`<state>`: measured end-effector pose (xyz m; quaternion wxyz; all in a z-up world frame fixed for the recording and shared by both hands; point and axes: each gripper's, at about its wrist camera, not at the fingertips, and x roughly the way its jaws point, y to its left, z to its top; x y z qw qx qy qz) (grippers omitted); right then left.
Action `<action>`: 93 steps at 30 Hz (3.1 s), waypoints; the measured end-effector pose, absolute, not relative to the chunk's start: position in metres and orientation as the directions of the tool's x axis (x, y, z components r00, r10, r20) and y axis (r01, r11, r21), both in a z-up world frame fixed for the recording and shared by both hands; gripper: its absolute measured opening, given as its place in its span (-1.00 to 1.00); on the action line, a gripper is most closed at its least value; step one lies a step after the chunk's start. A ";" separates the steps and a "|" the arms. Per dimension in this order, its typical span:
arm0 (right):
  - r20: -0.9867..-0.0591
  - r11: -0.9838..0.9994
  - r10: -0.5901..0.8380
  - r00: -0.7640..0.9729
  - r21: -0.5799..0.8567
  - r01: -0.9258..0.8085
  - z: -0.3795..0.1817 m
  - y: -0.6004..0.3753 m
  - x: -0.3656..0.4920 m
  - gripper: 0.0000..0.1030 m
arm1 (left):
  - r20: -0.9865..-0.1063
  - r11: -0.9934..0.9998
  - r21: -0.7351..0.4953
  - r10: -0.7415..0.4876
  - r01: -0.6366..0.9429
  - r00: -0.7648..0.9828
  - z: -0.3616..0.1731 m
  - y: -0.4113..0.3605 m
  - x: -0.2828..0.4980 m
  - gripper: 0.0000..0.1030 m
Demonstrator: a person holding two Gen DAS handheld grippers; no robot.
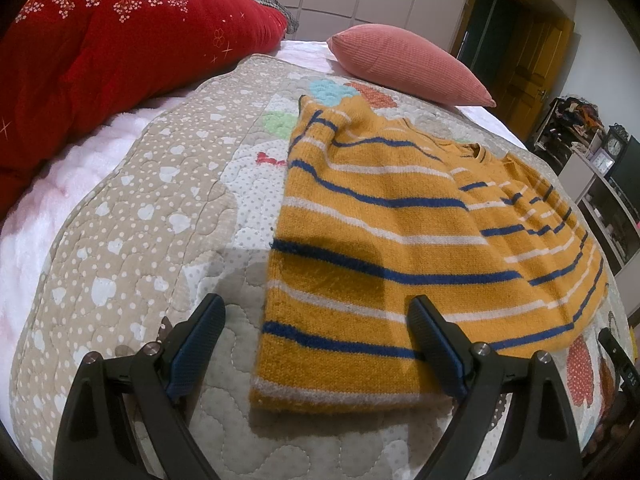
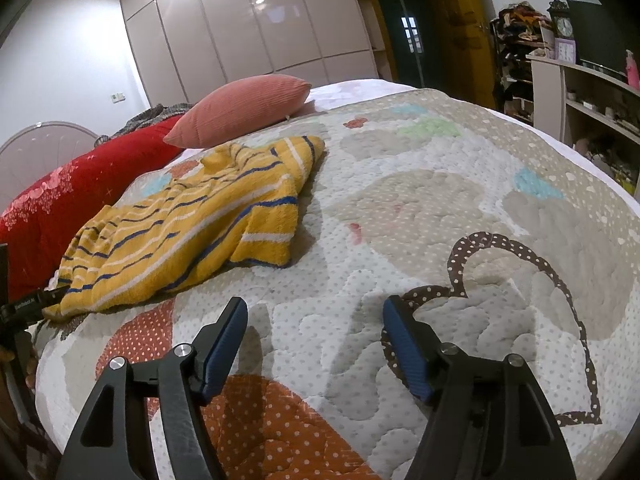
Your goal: Fold small clothes
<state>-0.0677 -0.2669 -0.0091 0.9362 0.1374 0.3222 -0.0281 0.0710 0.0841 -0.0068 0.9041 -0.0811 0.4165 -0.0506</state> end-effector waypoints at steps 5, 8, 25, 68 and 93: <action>-0.612 0.967 0.025 0.791 0.217 0.137 -0.010 -0.263 -0.067 0.50 | -0.763 0.980 -0.191 -0.182 0.053 0.620 -0.007 0.082 0.075 0.96; -0.612 0.970 0.021 0.791 0.205 0.133 -0.010 -0.261 -0.067 0.53 | -0.775 0.985 -0.163 -0.162 0.055 0.611 -0.008 0.077 0.077 0.98; -0.625 0.985 -0.063 0.778 0.086 0.148 -0.012 -0.243 -0.068 0.63 | -0.740 0.985 -0.169 -0.148 0.031 0.656 -0.007 0.080 0.064 0.98; -0.683 0.986 -0.070 0.727 0.065 0.155 0.004 -0.232 -0.075 0.73 | -0.746 0.951 -0.310 -0.241 -0.004 0.621 -0.005 0.094 0.075 0.98; -0.934 0.875 0.212 0.287 0.050 -0.482 0.030 0.097 0.165 0.84 | -0.510 0.691 -0.722 -0.523 -0.010 0.683 -0.033 0.143 0.054 -0.53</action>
